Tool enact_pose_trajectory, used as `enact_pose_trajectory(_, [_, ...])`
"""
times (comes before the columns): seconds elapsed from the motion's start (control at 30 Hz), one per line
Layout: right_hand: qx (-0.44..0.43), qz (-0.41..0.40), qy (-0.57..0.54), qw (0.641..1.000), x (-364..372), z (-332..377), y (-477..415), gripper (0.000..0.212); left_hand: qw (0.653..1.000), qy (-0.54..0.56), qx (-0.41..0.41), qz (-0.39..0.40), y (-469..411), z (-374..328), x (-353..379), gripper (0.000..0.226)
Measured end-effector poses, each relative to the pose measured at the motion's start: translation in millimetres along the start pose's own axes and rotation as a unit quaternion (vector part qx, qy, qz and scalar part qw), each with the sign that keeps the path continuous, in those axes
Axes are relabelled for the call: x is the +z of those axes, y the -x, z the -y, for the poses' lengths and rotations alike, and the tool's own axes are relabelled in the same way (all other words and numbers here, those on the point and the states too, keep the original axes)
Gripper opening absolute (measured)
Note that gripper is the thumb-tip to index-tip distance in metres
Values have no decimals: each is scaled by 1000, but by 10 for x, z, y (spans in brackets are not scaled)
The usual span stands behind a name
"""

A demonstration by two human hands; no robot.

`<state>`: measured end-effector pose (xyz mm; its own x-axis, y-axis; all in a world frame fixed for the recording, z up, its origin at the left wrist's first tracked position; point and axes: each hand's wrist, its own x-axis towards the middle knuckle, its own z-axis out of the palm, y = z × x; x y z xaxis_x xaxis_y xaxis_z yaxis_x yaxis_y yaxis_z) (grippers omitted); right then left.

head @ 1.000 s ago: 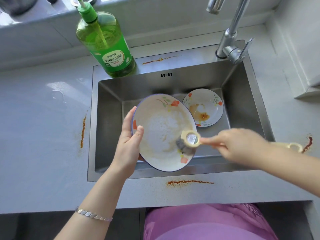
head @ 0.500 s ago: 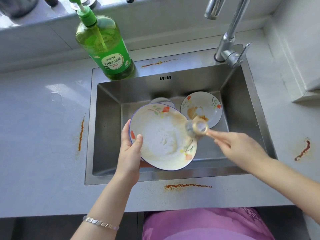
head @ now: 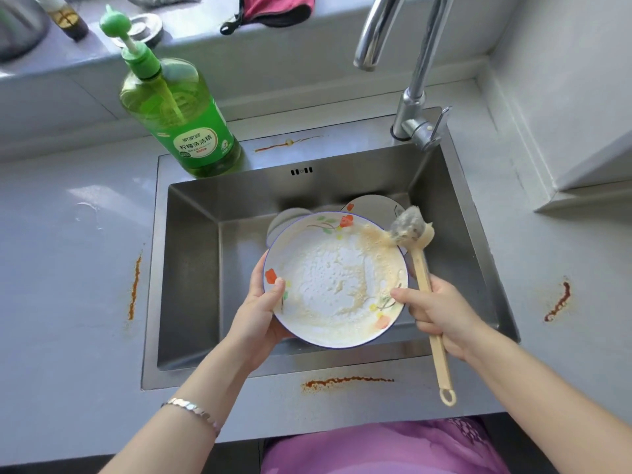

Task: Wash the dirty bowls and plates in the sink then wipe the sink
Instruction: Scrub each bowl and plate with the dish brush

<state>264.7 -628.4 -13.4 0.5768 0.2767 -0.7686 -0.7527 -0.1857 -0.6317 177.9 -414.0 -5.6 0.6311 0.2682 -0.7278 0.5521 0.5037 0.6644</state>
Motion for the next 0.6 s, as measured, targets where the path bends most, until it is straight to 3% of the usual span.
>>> enact_pose_trajectory(0.17, [23,-76,-11,997,-39,-59,25,17,988,-153,19,-26,-133,10,92,49])
enact_pose_trajectory(0.23, [21,-116,-13,993,-45,-66,29,19,948,-305,87,-27,-159,33,122,59])
enact_pose_trajectory(0.33, [-4,-167,3,986,-87,-12,9,19,821,-533,203,9,-98,95,165,75])
enact_pose_trajectory(0.43, [-31,-185,14,982,-132,122,28,22,605,-698,374,82,-22,169,241,63])
enact_pose_trajectory(0.47, [-37,-183,15,982,-143,176,48,21,551,-713,423,95,-33,206,278,55])
enact_pose_trajectory(0.53, [-45,-175,21,983,-167,276,103,19,517,-688,500,99,-82,248,359,27])
enact_pose_trajectory(0.6, [-49,-166,23,985,-196,349,154,19,534,-641,545,83,-87,213,447,16])
